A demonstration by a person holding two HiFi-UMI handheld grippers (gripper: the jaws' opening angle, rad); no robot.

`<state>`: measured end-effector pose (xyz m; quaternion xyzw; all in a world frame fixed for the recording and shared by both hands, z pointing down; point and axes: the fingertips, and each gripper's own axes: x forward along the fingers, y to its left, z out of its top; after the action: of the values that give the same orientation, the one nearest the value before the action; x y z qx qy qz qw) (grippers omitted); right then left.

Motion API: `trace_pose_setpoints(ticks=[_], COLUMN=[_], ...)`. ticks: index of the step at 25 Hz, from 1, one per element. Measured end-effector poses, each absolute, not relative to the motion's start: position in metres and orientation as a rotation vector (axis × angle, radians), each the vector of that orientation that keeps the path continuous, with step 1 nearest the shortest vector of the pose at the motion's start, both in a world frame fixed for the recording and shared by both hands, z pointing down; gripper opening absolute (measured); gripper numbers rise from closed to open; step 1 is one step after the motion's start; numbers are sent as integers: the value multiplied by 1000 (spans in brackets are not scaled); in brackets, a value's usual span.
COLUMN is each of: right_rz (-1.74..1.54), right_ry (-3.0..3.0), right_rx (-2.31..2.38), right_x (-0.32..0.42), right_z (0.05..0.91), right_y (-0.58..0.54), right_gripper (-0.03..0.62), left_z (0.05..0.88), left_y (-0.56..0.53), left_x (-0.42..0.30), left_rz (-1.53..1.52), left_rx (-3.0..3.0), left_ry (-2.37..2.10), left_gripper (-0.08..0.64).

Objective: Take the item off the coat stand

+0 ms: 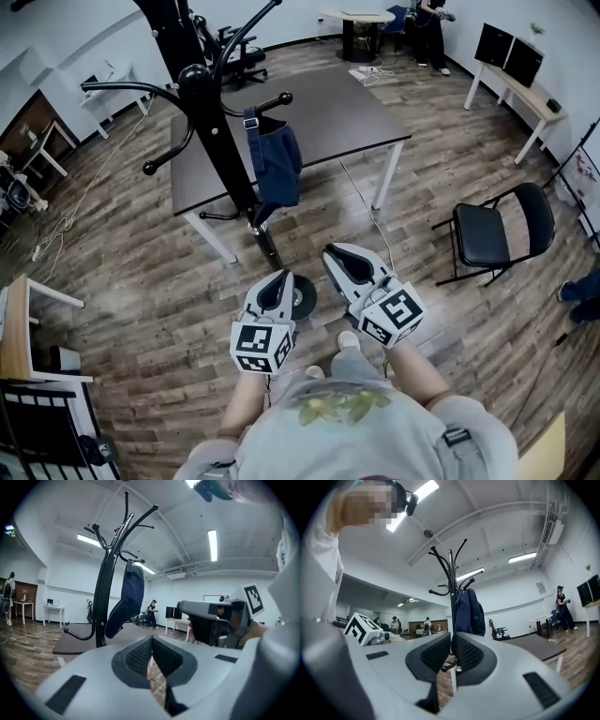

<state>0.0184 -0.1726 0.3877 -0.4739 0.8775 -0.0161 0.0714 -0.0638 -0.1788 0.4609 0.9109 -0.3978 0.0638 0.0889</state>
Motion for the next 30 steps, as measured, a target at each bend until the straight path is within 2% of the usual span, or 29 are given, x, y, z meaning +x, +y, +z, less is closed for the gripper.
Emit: trace_pose_setpoints(ticks=[19,30], right_rz=[63,98], right_ry=[2696,2683], right_rx=[-1245,-1228], right_x=[24,25], right_z=[344,331], right_y=[-227,-252], right_gripper=[204,238], left_z=[466,467], left_y=[-203,-206], left_x=[-55,-68], left_rz=[226,232], left_rx=[2644,2603], left_ry=[-1287,-1355], left_gripper=[15,15])
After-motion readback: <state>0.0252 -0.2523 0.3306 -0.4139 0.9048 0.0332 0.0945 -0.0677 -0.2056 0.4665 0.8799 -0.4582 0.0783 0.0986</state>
